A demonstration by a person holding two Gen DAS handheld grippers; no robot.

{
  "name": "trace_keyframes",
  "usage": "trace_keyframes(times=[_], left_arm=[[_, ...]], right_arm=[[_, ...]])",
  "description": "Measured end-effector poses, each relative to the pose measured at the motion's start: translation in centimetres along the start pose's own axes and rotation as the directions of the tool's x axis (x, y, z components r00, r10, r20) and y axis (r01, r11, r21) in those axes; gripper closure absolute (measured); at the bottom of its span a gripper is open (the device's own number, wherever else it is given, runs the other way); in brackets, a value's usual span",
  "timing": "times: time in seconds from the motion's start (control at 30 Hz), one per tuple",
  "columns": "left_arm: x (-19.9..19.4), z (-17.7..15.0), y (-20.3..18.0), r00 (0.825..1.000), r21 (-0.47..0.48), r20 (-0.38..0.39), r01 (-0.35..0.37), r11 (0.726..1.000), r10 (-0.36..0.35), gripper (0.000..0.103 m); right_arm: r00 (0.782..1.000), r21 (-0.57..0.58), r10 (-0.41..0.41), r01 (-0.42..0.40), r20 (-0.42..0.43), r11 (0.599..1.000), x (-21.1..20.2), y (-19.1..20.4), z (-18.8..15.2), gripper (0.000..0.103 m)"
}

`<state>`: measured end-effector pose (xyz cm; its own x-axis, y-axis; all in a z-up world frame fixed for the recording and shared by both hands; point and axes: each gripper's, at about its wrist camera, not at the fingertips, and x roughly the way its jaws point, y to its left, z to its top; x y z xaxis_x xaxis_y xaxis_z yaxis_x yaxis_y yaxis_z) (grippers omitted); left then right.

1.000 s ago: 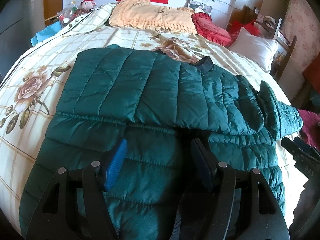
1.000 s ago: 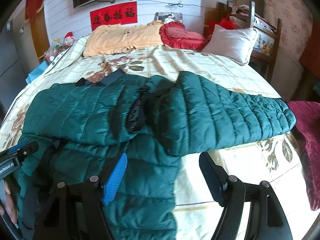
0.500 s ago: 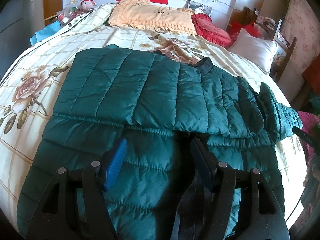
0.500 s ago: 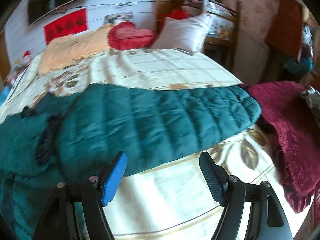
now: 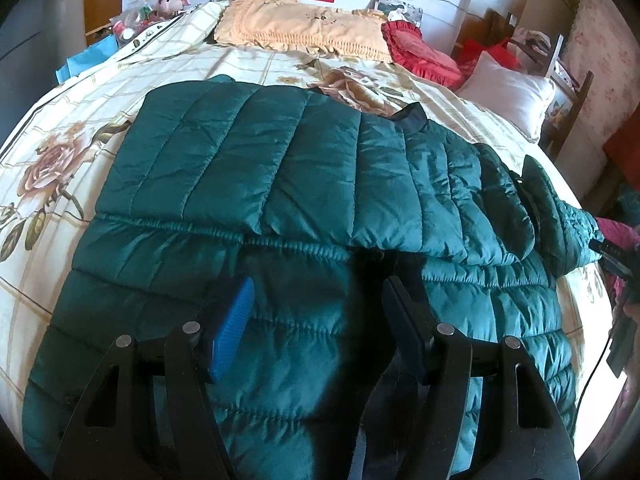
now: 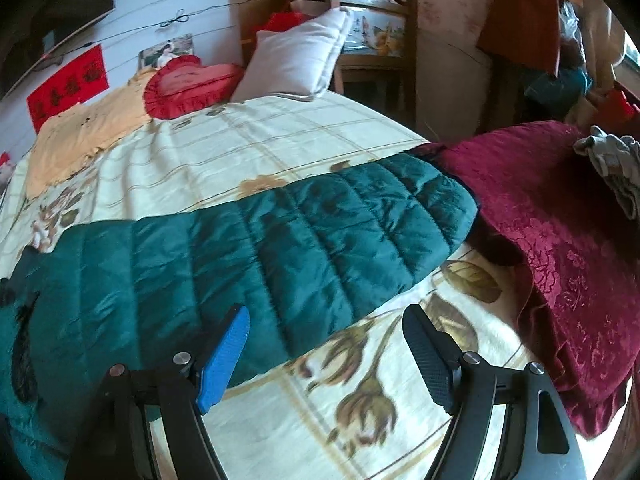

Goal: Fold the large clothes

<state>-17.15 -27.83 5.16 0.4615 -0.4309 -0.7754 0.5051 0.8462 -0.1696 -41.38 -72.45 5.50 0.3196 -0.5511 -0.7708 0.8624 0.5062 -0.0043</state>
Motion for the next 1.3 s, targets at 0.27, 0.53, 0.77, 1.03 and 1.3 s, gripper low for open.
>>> trace_keyframes(times=[0.27, 0.53, 0.77, 1.03, 1.3], left_arm=[[-0.3, 0.7, 0.5, 0.999, -0.026, 0.014, 0.048, 0.998, -0.048, 0.037], [-0.7, 4.9, 1.9, 0.994, -0.071, 0.106, 0.032, 0.997, -0.024, 0.037], [2.7, 6.2, 4.8, 0.998, -0.147, 0.052, -0.033, 0.989, 0.041, 0.037], [4.1, 5.8, 4.7, 0.995, -0.112, 0.05, -0.076, 0.991, 0.082, 0.033], [4.6, 5.5, 4.9, 0.995, -0.109, 0.058, -0.071, 0.992, 0.077, 0.032]], right_arm=[[1.0, 0.139, -0.009, 0.008, 0.007, 0.99, 1.6, -4.1, 2.4, 0.026], [0.998, 0.255, -0.056, 0.055, -0.004, 0.965, 3.4, -7.9, 4.7, 0.025], [0.994, 0.339, -0.101, 0.109, -0.04, 0.934, 6.1, -10.8, 5.5, 0.022], [0.999, 0.387, -0.033, 0.044, -0.035, 0.921, 8.7, -11.9, 5.9, 0.022], [0.998, 0.356, 0.026, -0.042, 0.052, 0.933, 8.5, -11.0, 6.5, 0.086]])
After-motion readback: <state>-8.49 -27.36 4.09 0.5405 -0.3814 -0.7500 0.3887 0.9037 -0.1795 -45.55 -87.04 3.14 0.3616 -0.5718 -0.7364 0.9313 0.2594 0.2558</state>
